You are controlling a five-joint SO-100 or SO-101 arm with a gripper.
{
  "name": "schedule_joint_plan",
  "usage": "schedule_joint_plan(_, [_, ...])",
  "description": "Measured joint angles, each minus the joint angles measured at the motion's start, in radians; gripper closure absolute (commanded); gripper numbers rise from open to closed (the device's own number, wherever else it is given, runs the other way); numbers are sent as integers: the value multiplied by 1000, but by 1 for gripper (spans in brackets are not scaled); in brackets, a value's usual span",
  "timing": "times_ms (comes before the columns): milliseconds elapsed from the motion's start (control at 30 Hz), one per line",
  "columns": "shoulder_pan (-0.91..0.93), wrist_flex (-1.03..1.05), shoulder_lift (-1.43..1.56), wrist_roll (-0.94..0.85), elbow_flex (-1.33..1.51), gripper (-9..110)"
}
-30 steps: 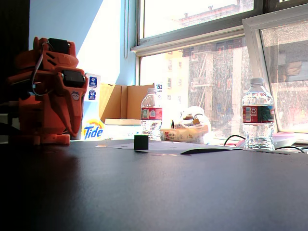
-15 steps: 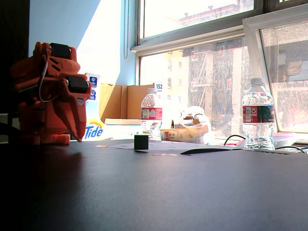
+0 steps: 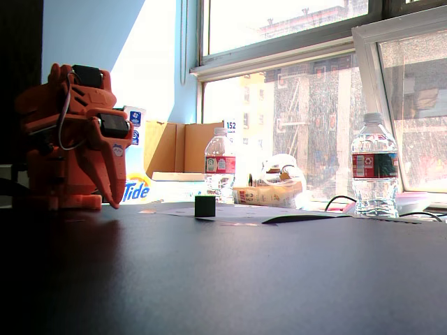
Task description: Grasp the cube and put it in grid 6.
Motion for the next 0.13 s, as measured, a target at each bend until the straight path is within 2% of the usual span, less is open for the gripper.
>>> schedule_joint_plan(133, [-3,0,0,0,0,101])
